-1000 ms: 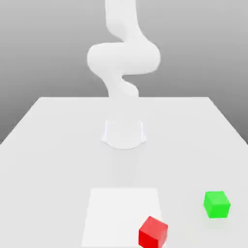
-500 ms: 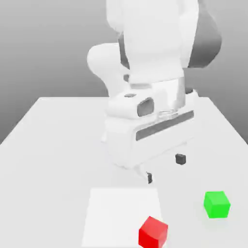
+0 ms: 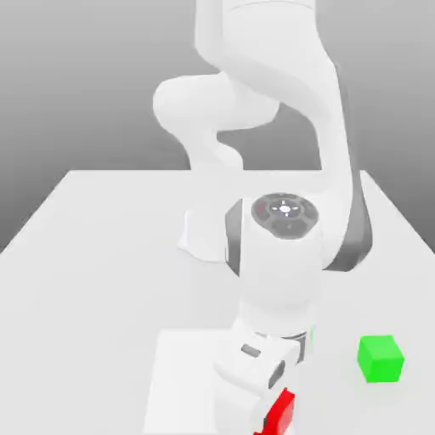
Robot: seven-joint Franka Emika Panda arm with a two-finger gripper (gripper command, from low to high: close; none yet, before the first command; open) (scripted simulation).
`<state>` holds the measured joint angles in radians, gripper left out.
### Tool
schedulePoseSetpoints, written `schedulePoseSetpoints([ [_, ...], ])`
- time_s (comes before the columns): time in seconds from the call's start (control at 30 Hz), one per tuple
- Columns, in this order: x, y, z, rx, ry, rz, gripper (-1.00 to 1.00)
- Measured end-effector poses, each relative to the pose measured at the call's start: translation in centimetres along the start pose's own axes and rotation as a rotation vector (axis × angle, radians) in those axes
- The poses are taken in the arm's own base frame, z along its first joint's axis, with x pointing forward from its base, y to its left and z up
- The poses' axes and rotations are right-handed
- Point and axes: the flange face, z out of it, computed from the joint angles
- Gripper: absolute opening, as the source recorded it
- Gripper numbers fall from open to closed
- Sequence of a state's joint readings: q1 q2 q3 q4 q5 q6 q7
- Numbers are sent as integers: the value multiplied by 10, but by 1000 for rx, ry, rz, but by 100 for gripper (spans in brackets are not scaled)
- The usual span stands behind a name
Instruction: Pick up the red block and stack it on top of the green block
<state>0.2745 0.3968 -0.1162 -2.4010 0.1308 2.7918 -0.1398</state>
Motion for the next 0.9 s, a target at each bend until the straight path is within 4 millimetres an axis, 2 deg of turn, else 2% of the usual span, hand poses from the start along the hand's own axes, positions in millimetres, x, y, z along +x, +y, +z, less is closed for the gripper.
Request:
schedulePoseSetpoints([
  [0.03, -1, 0, 6, 0, -1, 0, -100],
  [0.07, 0, 0, 3, 0, 0, -1, -100],
  [0.2, 0, 0, -42, 0, 0, -1, -100],
  [0.23, -1, -6, -52, 2, -1, -28, -100],
  [0.43, -25, -103, -74, 11, -5, -528, -100],
  [0.6, -63, -186, -89, 5, -3, -981, -100],
  [0.63, -70, -198, -86, 3, -2, -1057, -100],
  [0.67, -72, -202, -78, 1, -2, -1089, -100],
  [0.77, -74, -204, -43, 0, -1, -1114, -100],
  [0.8, -75, -204, -34, 0, -1, -1116, 100],
  [0.9, -75, -204, -34, 0, -1, -1116, 100],
])
